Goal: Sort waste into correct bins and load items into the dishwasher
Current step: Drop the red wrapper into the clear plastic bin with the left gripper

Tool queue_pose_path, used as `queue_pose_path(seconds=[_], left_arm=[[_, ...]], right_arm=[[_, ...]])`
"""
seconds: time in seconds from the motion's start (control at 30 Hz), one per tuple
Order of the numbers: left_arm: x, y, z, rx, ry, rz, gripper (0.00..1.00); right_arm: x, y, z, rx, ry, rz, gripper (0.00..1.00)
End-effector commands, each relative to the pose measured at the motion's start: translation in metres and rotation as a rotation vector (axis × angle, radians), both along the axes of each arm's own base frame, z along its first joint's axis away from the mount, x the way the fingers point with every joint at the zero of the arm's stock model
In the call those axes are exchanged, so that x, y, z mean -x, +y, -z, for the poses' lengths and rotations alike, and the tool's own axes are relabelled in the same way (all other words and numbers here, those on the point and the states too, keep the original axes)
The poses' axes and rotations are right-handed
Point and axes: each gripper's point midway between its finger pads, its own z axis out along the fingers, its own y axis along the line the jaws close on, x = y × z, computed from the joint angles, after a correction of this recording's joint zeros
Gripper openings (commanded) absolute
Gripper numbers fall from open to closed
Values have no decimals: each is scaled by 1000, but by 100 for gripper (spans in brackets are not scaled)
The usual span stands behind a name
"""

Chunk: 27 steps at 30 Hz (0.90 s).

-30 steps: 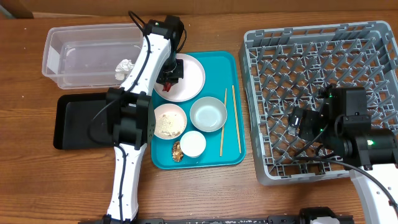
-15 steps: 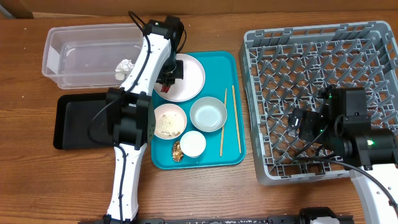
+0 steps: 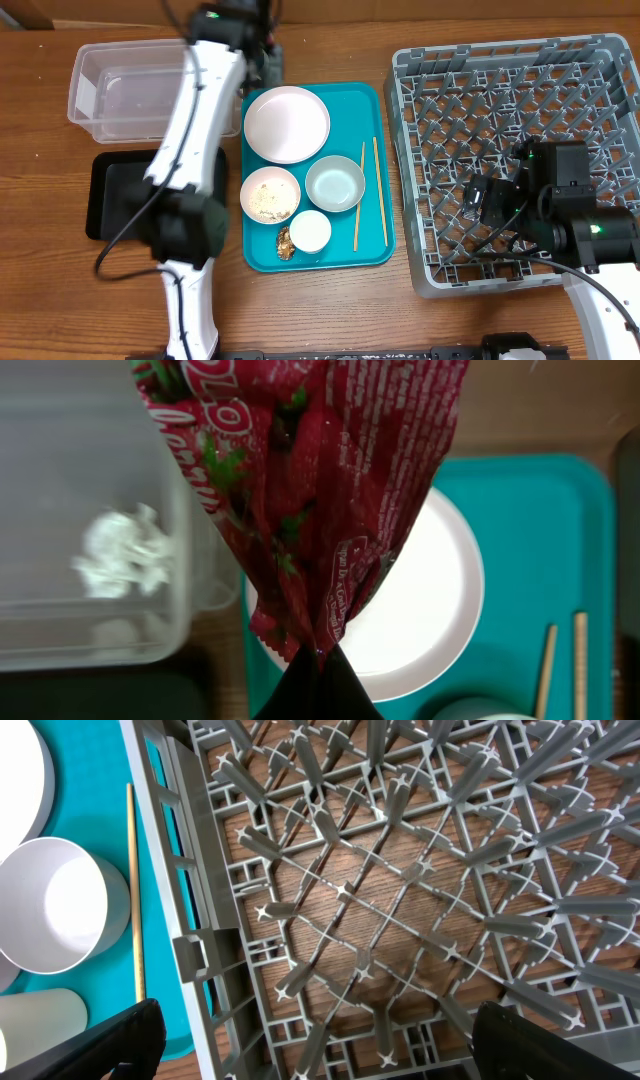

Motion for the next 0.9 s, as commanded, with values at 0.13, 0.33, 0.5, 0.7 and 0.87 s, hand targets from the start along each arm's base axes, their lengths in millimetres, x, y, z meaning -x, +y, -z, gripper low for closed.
queue_pose_path(seconds=[0.13, 0.33, 0.5, 0.7, 0.87], left_arm=[[-5, 81, -16, 3, -26, -156, 4], [-2, 129, 14, -2, 59, -255, 4], [5, 148, 51, -8, 165, -293, 4], [12, 152, 71, -12, 240, -301, 36], [13, 153, 48, -9, 187, -304, 62]], right_arm=[[-4, 1, -12, 3, -39, -2, 100], [-4, 1, -12, 2, -39, -1, 100], [-4, 1, -12, 2, -38, -1, 100], [-4, 1, -12, 2, -38, -1, 100], [-4, 1, -12, 3, -38, -2, 100]])
